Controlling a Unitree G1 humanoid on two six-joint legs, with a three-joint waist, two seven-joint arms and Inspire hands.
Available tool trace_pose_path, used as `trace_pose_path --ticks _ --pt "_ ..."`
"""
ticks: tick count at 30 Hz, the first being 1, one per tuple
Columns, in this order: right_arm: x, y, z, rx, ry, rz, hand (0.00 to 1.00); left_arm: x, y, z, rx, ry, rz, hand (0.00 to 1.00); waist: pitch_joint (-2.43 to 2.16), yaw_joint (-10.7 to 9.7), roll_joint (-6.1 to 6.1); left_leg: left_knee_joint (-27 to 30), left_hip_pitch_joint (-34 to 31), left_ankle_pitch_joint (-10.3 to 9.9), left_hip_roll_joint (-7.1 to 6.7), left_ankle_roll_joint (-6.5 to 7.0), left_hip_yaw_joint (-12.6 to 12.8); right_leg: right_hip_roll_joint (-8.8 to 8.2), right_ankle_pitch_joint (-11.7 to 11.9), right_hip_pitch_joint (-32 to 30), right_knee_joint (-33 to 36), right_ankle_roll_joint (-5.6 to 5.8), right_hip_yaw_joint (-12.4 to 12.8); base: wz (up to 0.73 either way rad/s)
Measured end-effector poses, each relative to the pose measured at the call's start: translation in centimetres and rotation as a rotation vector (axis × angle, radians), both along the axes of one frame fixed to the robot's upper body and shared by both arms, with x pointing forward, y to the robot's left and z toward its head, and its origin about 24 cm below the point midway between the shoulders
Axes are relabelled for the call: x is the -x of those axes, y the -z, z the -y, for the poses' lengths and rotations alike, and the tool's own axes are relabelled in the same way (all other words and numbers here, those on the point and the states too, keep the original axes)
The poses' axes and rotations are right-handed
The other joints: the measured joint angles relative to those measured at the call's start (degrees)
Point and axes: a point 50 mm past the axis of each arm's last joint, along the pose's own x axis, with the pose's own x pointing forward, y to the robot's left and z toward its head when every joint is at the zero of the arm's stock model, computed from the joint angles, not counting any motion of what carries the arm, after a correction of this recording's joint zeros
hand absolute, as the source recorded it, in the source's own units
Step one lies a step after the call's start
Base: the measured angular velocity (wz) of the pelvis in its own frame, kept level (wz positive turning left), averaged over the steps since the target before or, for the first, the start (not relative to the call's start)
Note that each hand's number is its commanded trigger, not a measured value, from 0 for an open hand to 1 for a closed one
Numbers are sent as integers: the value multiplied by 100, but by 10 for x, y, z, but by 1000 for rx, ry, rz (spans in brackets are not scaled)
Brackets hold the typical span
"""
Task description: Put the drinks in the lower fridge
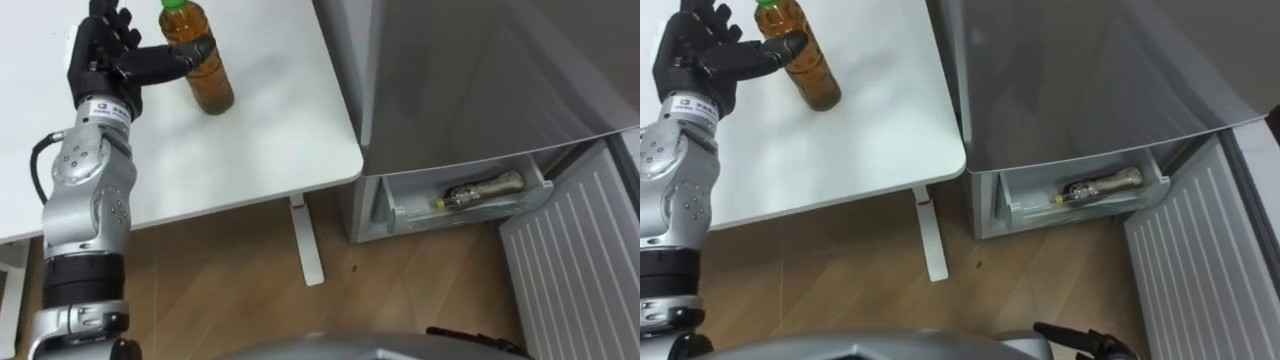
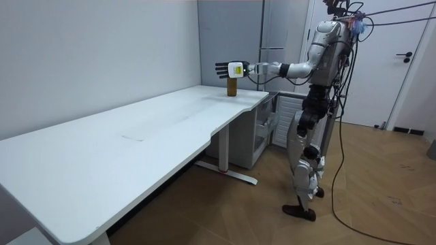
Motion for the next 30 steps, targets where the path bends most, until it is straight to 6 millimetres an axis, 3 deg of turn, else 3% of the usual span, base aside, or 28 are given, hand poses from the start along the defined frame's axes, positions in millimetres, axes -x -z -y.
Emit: trace_pose_path --ticks 5,7,9,13,19,30 --pt "3 -1 4 10 2 -7 0 -15 -3 -7 -10 -1 -37 0 -38 -12 55 11 14 0 8 0 59 -1 7 -7 2 0 40 -4" --pt "4 -3 9 20 1 -18 0 -18 1 -13 -12 -7 -80 0 -82 -7 155 8 25 -1 8 0 86 -1 10 -9 4 3 73 -7" --pt "5 -4 13 25 6 -26 0 -19 3 -14 -5 -4 -97 0 -97 -19 211 7 32 0 10 0 95 -1 10 -8 6 3 84 0" --pt "6 -5 16 34 9 -31 0 -18 10 -14 11 11 -133 0 -85 -32 234 7 58 0 21 0 107 9 10 -7 34 3 114 0" --pt "6 -5 17 39 24 -39 0 -17 16 -20 42 5 -165 0 -37 -89 174 -9 60 -2 26 2 127 15 10 -4 97 3 146 -2" --pt "32 -5 20 84 -33 -144 0 -16 15 -28 28 25 -171 0 -50 -184 282 -14 4 -5 44 -1 163 36 12 -72 94 -1 202 -1"
